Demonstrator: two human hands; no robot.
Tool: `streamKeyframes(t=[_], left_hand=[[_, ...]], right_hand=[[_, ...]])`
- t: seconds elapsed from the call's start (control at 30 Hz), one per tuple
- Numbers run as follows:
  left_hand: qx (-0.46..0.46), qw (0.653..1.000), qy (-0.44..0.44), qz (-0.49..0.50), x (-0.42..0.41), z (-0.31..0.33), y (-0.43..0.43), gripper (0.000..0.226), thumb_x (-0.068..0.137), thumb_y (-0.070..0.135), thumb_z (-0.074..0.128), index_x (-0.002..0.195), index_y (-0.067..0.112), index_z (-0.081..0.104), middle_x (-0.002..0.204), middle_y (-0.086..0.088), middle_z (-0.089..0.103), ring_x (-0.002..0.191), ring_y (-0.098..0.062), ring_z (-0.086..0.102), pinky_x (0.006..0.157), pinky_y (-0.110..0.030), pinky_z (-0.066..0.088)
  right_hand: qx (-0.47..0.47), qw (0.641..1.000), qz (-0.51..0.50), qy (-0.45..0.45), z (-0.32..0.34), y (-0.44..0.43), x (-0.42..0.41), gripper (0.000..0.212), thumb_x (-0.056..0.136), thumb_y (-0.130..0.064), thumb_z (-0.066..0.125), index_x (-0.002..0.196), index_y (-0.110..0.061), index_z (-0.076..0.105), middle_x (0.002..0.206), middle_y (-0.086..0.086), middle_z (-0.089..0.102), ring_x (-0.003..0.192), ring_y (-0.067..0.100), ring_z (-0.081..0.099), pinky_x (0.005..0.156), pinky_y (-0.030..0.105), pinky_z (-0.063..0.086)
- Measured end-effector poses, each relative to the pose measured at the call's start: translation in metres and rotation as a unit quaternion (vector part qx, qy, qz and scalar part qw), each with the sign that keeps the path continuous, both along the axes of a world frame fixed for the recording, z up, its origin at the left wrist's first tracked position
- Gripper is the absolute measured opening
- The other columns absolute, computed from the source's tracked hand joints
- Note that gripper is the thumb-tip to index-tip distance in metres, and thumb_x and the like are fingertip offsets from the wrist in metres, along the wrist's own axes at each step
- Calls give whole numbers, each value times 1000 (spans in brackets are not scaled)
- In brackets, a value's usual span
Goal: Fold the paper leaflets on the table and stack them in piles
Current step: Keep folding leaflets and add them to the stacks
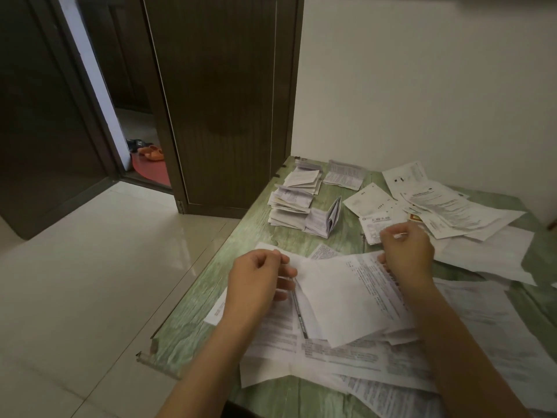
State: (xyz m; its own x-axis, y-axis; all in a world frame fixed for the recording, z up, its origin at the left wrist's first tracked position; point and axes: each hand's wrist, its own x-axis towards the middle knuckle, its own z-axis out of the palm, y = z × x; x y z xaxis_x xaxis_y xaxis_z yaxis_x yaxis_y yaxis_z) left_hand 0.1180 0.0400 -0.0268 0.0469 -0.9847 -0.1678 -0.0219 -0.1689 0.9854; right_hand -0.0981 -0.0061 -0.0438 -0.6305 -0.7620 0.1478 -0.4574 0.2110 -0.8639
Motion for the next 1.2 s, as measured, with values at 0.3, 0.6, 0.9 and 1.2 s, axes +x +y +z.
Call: streamKeyframes(t=[0.3,0.6,0.9,1.2], left_hand=[[-24,999,-29,2,-13,-2,-5,27,97,14,44,81,10,65,70,-2,71,62,-16,66,56,-25,50],[-48,998,-50,-5,-23,-3,-4,27,98,16,43,82,12,65,70,-1,70,59,-11,65,55,-22,52],[-41,997,-62,-7,-25,-3,-3,24,97,14,44,84,15,64,79,-1,69,68,-11,65,63,-24,54],[-24,982,-172,-72,-29,-14,0,14,93,18,52,90,17,66,89,0,68,85,-16,64,85,-40,53]], right_hand=[[115,968,165,146,-6,-10,0,37,90,-29,58,122,-12,62,124,9,60,113,26,50,97,32,37],[86,969,189,131,-1,-4,-3,33,93,-23,56,123,-11,61,143,10,42,132,25,36,105,30,28],[172,952,247,50,21,27,2,22,85,-36,65,90,-18,55,77,2,60,60,13,53,52,24,39],[250,921,296,39,22,34,14,53,74,-36,77,116,-23,47,85,-5,56,72,8,55,57,23,38]])
